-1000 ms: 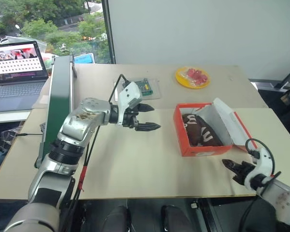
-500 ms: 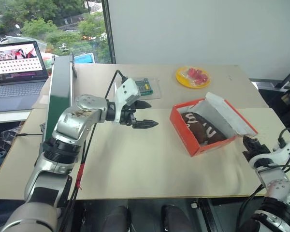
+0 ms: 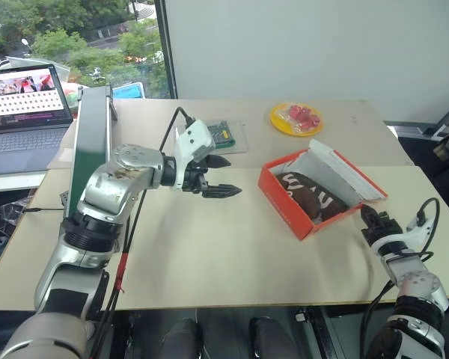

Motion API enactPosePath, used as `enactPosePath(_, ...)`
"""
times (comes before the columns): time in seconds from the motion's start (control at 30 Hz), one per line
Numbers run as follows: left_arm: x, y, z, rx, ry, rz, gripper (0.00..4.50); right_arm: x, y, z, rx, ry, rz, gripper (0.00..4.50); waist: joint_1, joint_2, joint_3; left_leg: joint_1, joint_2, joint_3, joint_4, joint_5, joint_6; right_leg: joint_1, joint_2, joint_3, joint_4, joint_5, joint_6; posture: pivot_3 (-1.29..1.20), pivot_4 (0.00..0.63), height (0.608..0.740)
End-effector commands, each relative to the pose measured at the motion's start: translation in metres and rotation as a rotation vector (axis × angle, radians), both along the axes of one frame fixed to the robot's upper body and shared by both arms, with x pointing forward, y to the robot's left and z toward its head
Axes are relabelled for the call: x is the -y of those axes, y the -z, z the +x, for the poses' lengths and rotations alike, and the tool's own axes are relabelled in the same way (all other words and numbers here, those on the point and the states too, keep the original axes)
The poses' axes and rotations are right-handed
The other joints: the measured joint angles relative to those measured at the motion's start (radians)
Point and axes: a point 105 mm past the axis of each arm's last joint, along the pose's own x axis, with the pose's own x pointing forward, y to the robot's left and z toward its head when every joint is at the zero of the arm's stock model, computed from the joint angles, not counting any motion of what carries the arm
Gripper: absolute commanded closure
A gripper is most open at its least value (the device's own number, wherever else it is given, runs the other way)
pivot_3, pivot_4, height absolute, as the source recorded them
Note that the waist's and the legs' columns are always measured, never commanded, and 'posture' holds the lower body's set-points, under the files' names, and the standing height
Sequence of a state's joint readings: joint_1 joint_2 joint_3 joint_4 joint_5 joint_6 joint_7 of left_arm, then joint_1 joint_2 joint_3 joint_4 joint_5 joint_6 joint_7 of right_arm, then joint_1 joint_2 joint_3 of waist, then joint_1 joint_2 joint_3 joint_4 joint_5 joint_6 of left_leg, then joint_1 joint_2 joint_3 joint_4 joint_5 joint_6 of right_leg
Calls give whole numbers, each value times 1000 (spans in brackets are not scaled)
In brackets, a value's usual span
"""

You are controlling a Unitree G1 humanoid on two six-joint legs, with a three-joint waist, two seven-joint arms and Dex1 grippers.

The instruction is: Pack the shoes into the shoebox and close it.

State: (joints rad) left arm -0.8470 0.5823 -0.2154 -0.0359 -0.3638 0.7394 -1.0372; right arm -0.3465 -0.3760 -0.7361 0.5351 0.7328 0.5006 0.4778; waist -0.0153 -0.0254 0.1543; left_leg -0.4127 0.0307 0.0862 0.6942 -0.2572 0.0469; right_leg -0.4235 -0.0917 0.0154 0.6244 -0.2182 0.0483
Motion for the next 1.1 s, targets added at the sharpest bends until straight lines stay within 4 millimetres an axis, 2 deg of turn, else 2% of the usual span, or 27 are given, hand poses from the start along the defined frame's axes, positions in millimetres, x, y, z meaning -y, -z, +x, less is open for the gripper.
enactPosePath(0.03,1,-15,-5,54,11,-13,424,16,-4,3,-27,88,-204,4483,0,0,0,0,0,0,0,0,0,0,0,0,0,0,0,0,150,740)
enactPosePath(0.27,0,-18,-3,64,-1,-14,424,20,1,19,-45,121,-293,4483,-4,0,0,2,0,1,-1,0,0,0,1,1,0,0,0,0,150,740)
enactPosePath(0.4,-3,-20,-2,66,-8,-10,424,20,-2,26,-25,113,-344,4483,-4,0,0,2,0,1,-1,0,-1,0,1,1,0,0,0,0,150,740)
enactPosePath(0.8,-3,-22,-5,67,-10,-5,424,2,-44,45,161,112,-646,4483,-7,0,0,2,0,1,-1,1,-1,1,0,1,0,0,0,0,150,740)
enactPosePath(0.93,1,-23,-6,66,3,-8,424,-15,-71,55,253,84,-772,4483,-9,1,1,2,0,1,-1,1,-2,0,0,1,0,0,0,0,150,740)
enactPosePath(1.1,3,-23,-5,66,12,-8,424,-25,-90,59,314,63,-837,4483,-23,3,2,2,0,1,-1,1,-2,0,1,2,1,0,0,0,150,740)
